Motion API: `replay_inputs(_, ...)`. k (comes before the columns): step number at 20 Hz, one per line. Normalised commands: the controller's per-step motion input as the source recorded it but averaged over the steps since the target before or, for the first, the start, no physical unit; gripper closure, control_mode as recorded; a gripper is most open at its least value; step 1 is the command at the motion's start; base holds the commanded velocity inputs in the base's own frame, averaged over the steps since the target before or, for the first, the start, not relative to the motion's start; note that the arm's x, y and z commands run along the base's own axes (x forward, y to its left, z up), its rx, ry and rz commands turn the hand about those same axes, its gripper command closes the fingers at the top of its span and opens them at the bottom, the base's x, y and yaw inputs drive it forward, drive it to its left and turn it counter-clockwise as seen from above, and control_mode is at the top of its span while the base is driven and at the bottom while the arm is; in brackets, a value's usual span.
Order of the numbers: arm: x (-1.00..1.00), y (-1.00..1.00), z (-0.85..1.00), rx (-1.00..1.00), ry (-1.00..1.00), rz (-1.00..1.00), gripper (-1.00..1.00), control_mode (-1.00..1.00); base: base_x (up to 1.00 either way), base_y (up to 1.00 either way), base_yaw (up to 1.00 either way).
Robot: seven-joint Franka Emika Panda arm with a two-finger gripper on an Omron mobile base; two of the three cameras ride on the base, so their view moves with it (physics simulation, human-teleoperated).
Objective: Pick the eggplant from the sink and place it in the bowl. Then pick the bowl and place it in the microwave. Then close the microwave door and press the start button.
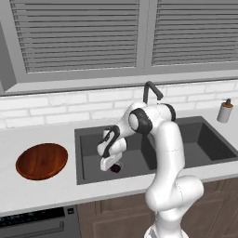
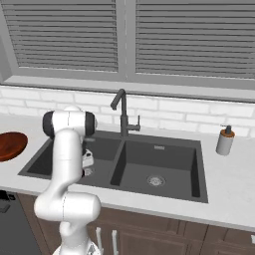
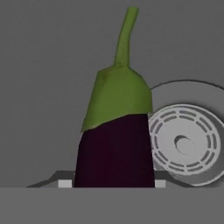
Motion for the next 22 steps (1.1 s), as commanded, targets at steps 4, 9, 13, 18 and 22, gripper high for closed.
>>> replay_inputs(4, -0.39, 0.06, 0.87, 0.00, -0.18, 0.00, 1.00, -1.00, 0.00, 0.00, 0.00)
replay_inputs(9, -0.09, 0.00, 1.00, 0.00, -0.24, 0.00, 1.00, -1.00, 0.00, 0.00, 0.00)
replay_inputs(13, -0.14, 0.13, 1.00, 0.04, -0.09, 0.00, 1.00, -1.00, 0.00, 0.00, 0.00)
replay_inputs(18, -0.01, 0.21, 1.00, 0.14, 0.00, 0.00, 1.00, -1.00, 0.00, 0.00, 0.00)
replay_inputs(22, -0.04, 0.45, 1.00, 0.16, 0.00, 0.00, 1.00, -1.00, 0.00, 0.00, 0.00)
